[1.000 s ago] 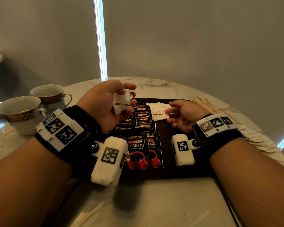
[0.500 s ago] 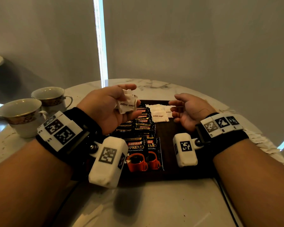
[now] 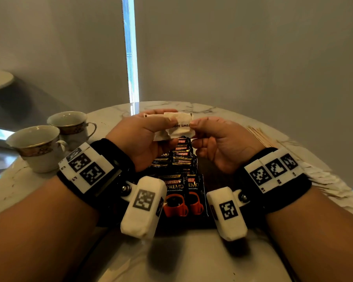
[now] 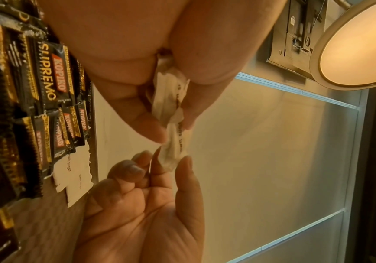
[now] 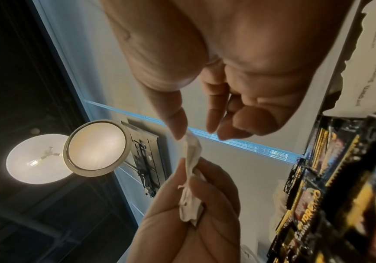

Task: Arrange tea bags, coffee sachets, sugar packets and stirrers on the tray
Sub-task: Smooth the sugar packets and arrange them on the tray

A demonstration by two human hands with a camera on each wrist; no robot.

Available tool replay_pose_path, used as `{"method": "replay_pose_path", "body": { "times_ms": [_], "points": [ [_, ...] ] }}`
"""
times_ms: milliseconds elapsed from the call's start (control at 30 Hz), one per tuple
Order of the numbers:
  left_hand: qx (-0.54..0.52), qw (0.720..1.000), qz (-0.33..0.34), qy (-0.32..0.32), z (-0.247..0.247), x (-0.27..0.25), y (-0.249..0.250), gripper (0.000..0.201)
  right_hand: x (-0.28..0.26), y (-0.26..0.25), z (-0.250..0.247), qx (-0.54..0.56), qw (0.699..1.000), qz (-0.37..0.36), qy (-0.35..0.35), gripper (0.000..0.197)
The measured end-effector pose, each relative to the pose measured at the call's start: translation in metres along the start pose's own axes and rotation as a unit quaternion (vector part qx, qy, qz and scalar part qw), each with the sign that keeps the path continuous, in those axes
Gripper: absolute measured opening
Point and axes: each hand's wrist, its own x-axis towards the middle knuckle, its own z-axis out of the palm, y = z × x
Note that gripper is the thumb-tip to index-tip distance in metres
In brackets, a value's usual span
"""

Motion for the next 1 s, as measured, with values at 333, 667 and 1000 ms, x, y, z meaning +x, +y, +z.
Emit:
{"method": "replay_pose_path", "body": {
  "times_ms": [333, 667, 1000],
  "points": [
    [0.004, 1.0, 0.001, -0.006, 0.0003, 0.0006, -0.003, 0.013, -0.0011, 0.0005, 0.0011, -0.021, 0.999, 0.001, 0.046, 0.027],
    [-0.003, 1.0, -0.003, 0.007, 0.0001, 0.0008, -0.0036, 0.013, 0.0004, -0.0002, 0.0021, 0.007, 0.997, -0.006, 0.079, 0.007],
    [0.028, 0.998, -0.047, -0.015, -0.0008, 0.0016, -0.0033, 0.012, 0.0055, -0.0005, 0.0052, 0.137, 0.986, -0.035, 0.092, 0.015]
  ]
}}
